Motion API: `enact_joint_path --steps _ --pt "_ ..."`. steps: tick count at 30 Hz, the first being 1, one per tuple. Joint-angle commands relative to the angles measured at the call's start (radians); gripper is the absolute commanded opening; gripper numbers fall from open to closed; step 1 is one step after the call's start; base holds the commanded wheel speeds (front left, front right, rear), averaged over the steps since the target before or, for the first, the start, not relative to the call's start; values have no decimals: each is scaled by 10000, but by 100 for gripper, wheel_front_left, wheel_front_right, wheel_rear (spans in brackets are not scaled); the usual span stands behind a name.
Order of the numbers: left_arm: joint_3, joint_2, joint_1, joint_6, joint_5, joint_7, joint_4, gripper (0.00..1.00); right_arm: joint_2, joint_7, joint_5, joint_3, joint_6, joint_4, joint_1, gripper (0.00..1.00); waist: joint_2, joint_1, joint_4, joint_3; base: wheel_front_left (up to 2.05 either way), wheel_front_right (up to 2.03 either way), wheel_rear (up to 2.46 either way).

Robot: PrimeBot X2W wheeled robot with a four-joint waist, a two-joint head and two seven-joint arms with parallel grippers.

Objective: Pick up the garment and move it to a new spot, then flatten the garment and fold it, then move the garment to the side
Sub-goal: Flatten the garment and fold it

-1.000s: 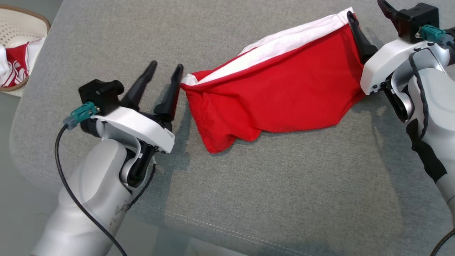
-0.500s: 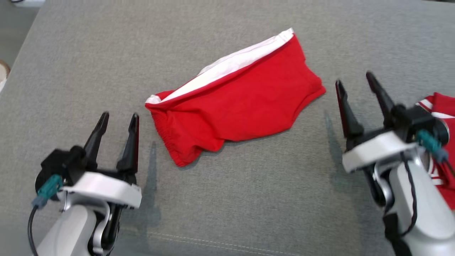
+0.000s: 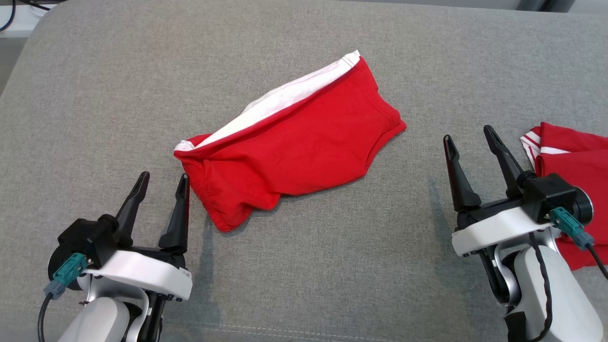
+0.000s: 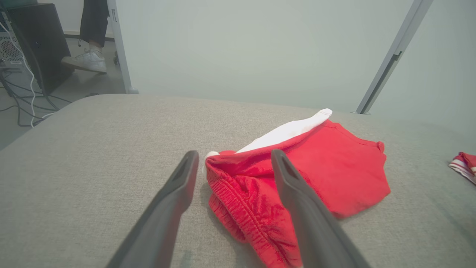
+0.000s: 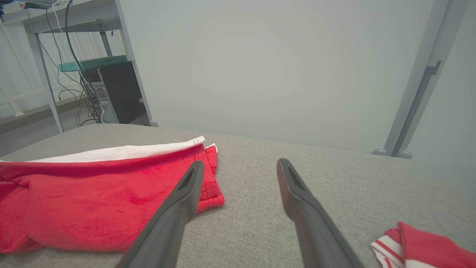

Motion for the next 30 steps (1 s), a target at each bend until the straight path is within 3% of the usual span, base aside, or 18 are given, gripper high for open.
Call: enact_joint_path --steps 1,6,11,19,30 --pt "358 313 -110 104 -3 30 -311 100 65 -102 22 165 -2 -299 84 100 0 0 7 -3 0 0 0" --pt "379 37 -481 118 -297 250 -231 100 22 -29 25 120 -2 69 -527 100 0 0 231 217 0 0 0" --pt "364 -541 -1378 -191 -851 476 491 100 -475 574 -84 521 -2 1081 -2179 100 0 0 683 622 0 0 0" --pt "-172 -1794 -2790 -1408 -1784 876 2794 100 -949 1785 286 1999 -2 3903 -4648 100 0 0 1528 1344 0 0 0" --pt "-561 -2654 -3870 -2723 -2404 1094 4976 100 -773 2789 1736 3551 -2 6002 -5758 100 0 0 1607 1624 0 0 0"
